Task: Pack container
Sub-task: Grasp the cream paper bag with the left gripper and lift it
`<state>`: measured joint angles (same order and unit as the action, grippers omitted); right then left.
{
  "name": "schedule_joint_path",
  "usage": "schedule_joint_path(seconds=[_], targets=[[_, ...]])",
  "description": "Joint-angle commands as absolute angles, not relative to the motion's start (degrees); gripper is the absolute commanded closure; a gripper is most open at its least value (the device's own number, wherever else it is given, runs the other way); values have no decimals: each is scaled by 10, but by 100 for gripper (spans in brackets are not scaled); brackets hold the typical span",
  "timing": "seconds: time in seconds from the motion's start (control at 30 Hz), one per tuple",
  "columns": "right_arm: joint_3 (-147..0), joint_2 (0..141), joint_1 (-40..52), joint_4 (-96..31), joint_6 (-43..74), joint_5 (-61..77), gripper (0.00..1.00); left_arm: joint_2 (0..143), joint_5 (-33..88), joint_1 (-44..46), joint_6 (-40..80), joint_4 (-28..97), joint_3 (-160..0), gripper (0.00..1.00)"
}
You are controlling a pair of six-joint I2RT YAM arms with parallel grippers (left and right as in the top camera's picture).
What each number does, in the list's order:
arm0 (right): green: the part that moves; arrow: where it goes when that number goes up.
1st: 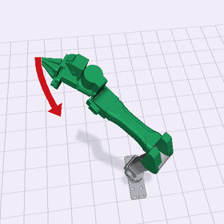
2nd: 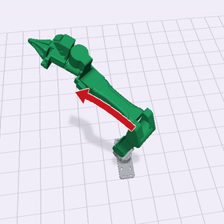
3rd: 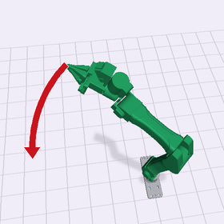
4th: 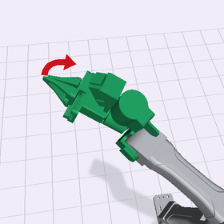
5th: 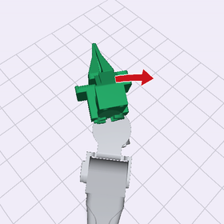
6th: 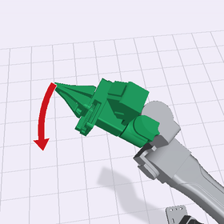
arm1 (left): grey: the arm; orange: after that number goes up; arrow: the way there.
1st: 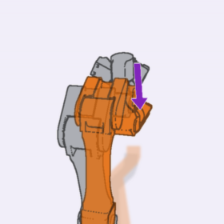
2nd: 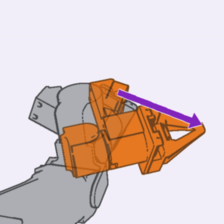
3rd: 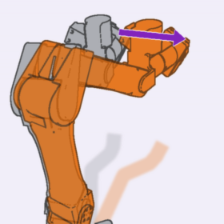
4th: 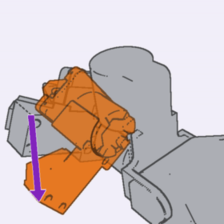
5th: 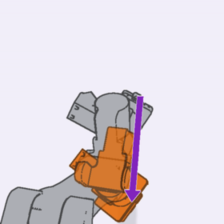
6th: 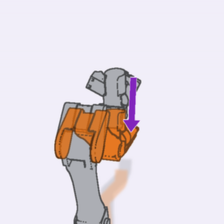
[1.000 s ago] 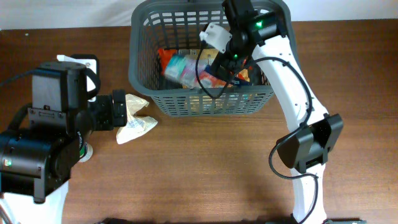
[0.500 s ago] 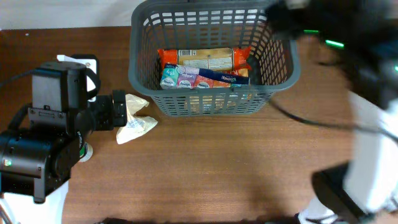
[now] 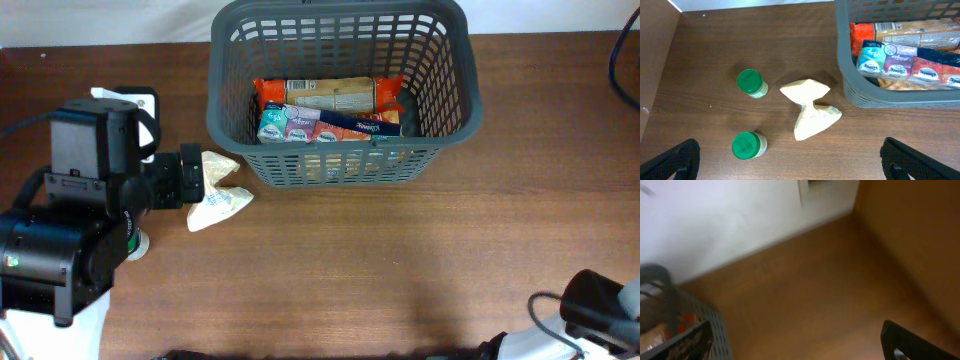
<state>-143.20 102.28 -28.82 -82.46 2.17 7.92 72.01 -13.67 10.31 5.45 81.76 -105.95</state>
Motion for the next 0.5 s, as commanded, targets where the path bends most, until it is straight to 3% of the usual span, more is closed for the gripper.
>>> schedule_joint_path(seconds=[0.0, 0.27, 0.47], targets=[[-1360, 1024, -309, -825, 39, 114, 1, 720, -133, 100, 60, 820, -1061, 1], [-1228, 1025, -312, -814, 39, 111, 1, 752, -244, 99, 56, 821, -1056, 1], [-1201, 1026, -312, -791, 35, 98, 1, 819, -204, 85, 55, 832, -1042, 1]])
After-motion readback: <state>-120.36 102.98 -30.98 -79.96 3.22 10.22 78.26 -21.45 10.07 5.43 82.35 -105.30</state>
